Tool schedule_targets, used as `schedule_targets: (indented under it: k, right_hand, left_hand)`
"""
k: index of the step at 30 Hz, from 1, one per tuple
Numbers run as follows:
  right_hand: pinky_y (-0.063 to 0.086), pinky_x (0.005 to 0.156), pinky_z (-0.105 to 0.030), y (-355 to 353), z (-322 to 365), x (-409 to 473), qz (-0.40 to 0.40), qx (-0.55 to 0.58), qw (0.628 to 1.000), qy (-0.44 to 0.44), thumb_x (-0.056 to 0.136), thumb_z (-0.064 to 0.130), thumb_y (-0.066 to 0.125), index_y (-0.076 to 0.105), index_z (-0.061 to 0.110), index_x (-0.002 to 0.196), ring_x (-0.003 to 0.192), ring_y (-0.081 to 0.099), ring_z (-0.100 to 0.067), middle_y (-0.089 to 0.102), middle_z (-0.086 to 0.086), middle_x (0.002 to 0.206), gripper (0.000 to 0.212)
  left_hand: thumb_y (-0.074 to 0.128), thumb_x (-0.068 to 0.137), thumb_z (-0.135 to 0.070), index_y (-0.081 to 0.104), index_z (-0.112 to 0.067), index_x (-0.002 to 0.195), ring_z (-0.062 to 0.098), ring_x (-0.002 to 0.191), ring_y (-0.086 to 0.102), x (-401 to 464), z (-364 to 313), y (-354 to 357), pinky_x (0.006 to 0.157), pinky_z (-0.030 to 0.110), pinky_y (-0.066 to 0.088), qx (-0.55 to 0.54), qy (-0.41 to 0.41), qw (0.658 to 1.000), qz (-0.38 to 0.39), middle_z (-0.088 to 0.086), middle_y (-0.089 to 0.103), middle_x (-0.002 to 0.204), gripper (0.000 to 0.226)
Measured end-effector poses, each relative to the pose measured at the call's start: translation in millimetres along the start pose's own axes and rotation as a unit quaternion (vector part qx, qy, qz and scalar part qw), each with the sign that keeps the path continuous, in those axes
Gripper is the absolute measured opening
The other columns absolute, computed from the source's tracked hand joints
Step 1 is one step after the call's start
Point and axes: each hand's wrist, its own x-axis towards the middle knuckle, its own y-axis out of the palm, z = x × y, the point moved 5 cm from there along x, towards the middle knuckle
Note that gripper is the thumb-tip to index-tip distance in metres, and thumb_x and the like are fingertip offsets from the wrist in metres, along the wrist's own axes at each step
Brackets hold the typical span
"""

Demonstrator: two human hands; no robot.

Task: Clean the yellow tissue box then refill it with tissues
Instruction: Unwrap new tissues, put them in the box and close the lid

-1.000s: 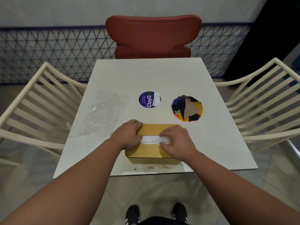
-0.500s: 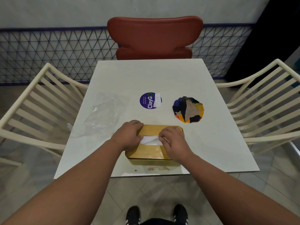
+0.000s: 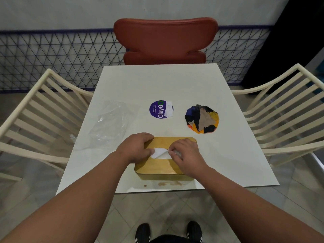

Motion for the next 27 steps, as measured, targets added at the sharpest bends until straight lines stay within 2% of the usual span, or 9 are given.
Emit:
schedule_targets:
  k: [4, 6, 8, 10, 14, 17, 19, 27]
  right_hand:
    - [0.032, 0.092, -0.030, -1.1, -0.8, -0.4, 0.001, 0.010, 1.000, -0.001, 0.095, 0.034, 0.052, 0.065, 0.028, 0.100, 0.106, 0.046, -0.009, 0.062, 0.015, 0.105, 0.015]
    - [0.029, 0.089, -0.027, -3.1, -3.4, -2.1, -0.007, 0.003, 1.000, -0.009, 0.088, 0.038, 0.058, 0.066, 0.028, 0.100, 0.105, 0.048, -0.009, 0.062, 0.015, 0.104, 0.018]
    - [0.027, 0.086, -0.026, -5.2, -7.7, -4.3, -0.019, -0.024, 0.999, -0.008, 0.079, 0.042, 0.061, 0.068, 0.027, 0.099, 0.104, 0.049, -0.011, 0.063, 0.014, 0.103, 0.026]
    - [0.027, 0.085, -0.027, -6.9, -10.8, -4.4, -0.029, -0.044, 0.999, 0.002, 0.078, 0.043, 0.060, 0.068, 0.027, 0.096, 0.104, 0.050, -0.013, 0.063, 0.013, 0.102, 0.026]
    - [0.028, 0.086, -0.029, -5.4, -9.3, -1.7, -0.033, -0.051, 0.998, 0.007, 0.089, 0.037, 0.055, 0.070, 0.027, 0.095, 0.105, 0.050, -0.014, 0.064, 0.011, 0.104, 0.019]
    - [0.029, 0.085, -0.029, -5.6, -10.2, -1.8, -0.033, -0.042, 0.998, 0.013, 0.091, 0.035, 0.051, 0.069, 0.027, 0.097, 0.104, 0.049, -0.014, 0.064, 0.012, 0.103, 0.021]
    - [0.030, 0.085, -0.030, -5.5, -12.8, -1.4, -0.027, -0.035, 0.999, 0.029, 0.094, 0.033, 0.051, 0.068, 0.027, 0.097, 0.104, 0.049, -0.013, 0.065, 0.013, 0.101, 0.019]
    - [0.034, 0.087, -0.032, -7.3, -12.4, 4.8, -0.039, -0.026, 0.997, 0.066, 0.098, 0.032, 0.048, 0.068, 0.025, 0.101, 0.099, 0.052, -0.014, 0.068, 0.010, 0.100, 0.021]
  left_hand:
    - [0.060, 0.089, -0.045, 0.034, -0.032, 0.146, 0.018, 0.138, 0.036, -2.2, 1.2, 2.7, 0.111, 0.038, 0.035, -0.008, 0.001, 1.000, 0.006, -0.012, 0.032, 0.153, 0.064]
    - [0.060, 0.088, -0.045, 0.034, -0.032, 0.146, 0.017, 0.141, 0.029, -4.3, 2.3, 2.8, 0.113, 0.039, 0.032, -0.016, 0.013, 1.000, 0.002, -0.014, 0.029, 0.154, 0.064]
    - [0.062, 0.084, -0.044, 0.039, -0.032, 0.143, 0.017, 0.145, 0.019, -7.6, 0.4, 1.8, 0.115, 0.038, 0.026, -0.030, 0.052, 0.998, -0.020, -0.012, 0.029, 0.154, 0.064]
    - [0.064, 0.079, -0.047, 0.047, -0.030, 0.138, 0.016, 0.145, 0.018, -11.1, -5.5, 0.8, 0.115, 0.036, 0.024, -0.038, 0.088, 0.994, -0.050, -0.010, 0.036, 0.151, 0.064]
    - [0.063, 0.078, -0.061, 0.061, -0.031, 0.123, 0.016, 0.140, 0.027, -9.2, -20.3, 6.4, 0.112, 0.034, 0.027, 0.012, 0.120, 0.990, -0.073, -0.010, 0.049, 0.141, 0.054]
    - [0.057, 0.090, -0.044, 0.070, -0.026, 0.111, 0.014, 0.131, 0.039, -6.2, -24.7, 7.8, 0.106, 0.030, 0.029, 0.027, 0.142, 0.985, -0.091, -0.007, 0.056, 0.134, 0.031]
    - [0.052, 0.094, -0.037, 0.070, -0.025, 0.111, 0.013, 0.128, 0.041, -5.0, -23.3, 9.7, 0.106, 0.029, 0.029, 0.022, 0.139, 0.986, -0.088, -0.008, 0.057, 0.133, 0.028]
    - [0.043, 0.099, -0.037, 0.064, -0.024, 0.120, 0.012, 0.119, 0.049, 1.0, -23.3, 9.9, 0.104, 0.029, 0.035, 0.023, 0.113, 0.990, -0.085, -0.008, 0.059, 0.130, 0.032]
